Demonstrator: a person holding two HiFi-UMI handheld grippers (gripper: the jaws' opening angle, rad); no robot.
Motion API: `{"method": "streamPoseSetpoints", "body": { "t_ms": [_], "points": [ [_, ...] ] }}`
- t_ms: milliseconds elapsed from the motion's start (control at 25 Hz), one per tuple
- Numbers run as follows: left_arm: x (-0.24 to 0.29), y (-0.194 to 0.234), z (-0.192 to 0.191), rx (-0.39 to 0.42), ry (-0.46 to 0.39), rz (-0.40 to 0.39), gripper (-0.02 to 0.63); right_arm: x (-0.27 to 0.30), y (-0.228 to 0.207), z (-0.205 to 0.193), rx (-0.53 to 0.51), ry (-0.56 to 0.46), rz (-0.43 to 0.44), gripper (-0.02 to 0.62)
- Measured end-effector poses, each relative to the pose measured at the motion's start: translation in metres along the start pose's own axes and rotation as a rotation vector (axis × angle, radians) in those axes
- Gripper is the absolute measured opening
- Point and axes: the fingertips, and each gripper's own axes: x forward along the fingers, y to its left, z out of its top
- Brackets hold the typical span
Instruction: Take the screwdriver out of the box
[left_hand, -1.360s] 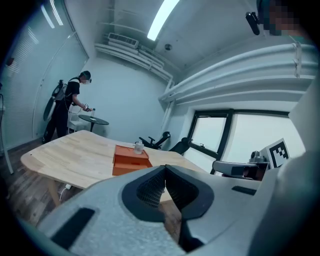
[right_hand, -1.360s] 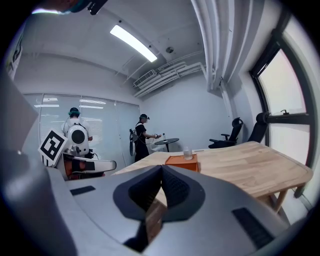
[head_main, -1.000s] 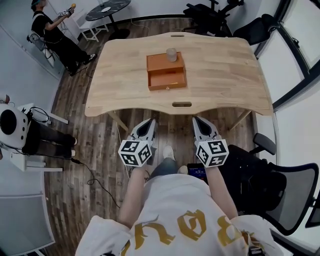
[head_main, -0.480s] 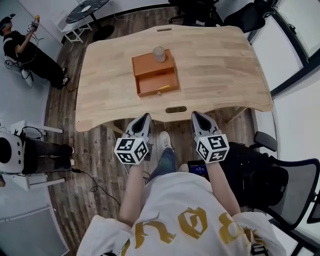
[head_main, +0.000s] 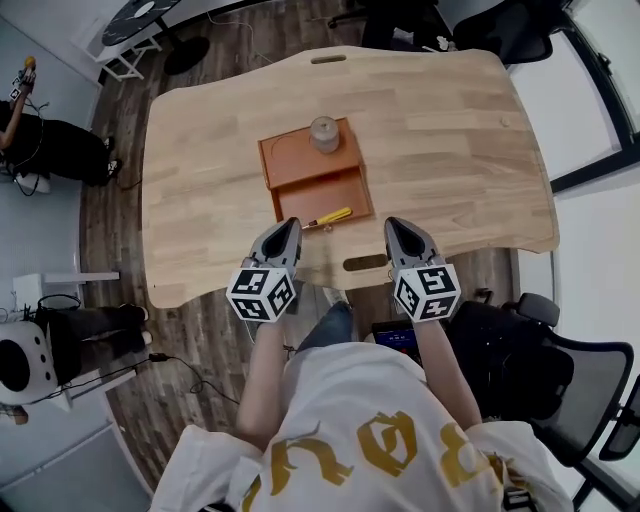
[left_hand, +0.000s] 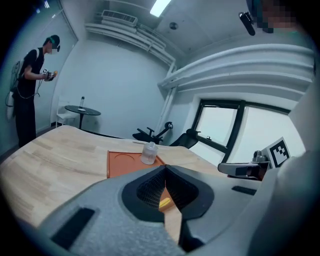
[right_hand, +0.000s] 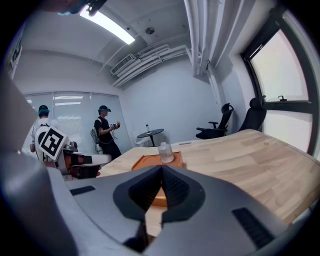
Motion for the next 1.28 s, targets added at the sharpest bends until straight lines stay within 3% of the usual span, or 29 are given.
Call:
{"method": "streamPoseSetpoints", "body": {
  "t_ms": [440, 800, 1280],
  "points": [
    [0.071, 0.058, 0.029, 0.018, 0.065, -0.104, 0.011, 0.08, -0.013, 0.019, 0.012, 0.032, -0.064, 0.011],
    [0.091, 0.046, 0.027, 0.035, 0.128, -0.217, 0.011, 0.086, -0.02, 0.024, 0.035, 0.028, -0.086, 0.011],
    [0.104, 0.036, 0.038, 0.046, 0.137, -0.251, 0.011, 0.091, -0.027, 0.042, 0.035, -0.006, -0.062, 0.011]
  ]
}}
